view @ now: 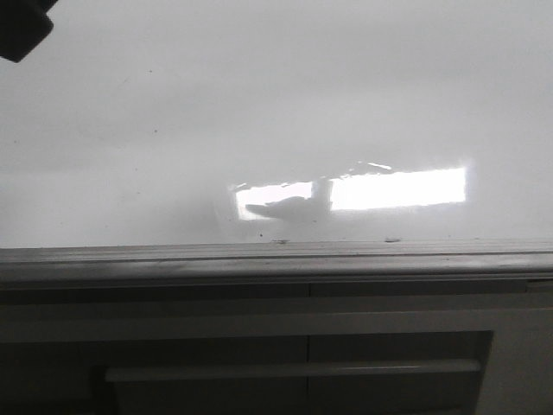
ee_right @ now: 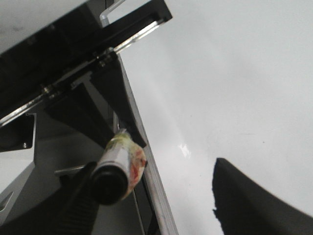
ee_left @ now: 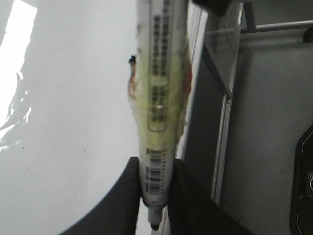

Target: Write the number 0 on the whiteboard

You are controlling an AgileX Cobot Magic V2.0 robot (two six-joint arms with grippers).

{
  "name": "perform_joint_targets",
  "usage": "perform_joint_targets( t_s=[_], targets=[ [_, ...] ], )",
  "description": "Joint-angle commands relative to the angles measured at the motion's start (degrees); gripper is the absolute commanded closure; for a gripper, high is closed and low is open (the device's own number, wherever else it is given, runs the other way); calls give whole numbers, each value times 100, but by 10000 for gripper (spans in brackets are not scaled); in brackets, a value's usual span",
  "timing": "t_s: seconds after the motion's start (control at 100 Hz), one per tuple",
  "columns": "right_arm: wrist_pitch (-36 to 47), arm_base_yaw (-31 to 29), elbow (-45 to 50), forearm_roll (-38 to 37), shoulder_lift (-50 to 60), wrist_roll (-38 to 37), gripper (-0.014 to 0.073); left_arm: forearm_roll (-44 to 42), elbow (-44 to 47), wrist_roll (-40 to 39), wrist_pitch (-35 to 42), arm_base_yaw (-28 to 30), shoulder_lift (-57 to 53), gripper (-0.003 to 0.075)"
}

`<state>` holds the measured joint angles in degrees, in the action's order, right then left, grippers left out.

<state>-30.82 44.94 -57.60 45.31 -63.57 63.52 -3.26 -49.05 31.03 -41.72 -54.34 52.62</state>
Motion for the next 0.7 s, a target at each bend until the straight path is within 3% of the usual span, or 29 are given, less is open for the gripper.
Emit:
perform_joint_targets(
  t_s=[0.0,0.18,0.44,0.56,0.69],
  targets=[
    [218,5,-294,291,-52,47,169,-3,-167,25,348,-43,-73,739],
    [173,5,-308,510,-289,47,187,42,-167,121,368,-43,-63,739],
    [115,5,-308,553,-422,47,290,54,-167,121,368,-43,-63,739],
    [-7,5,-308,635,-447,47,379,54,-167,121,368,-43,-63,739],
    [-63,5,-308,687,-459,47,559,76,-167,121,368,-43,-63,740]
  ],
)
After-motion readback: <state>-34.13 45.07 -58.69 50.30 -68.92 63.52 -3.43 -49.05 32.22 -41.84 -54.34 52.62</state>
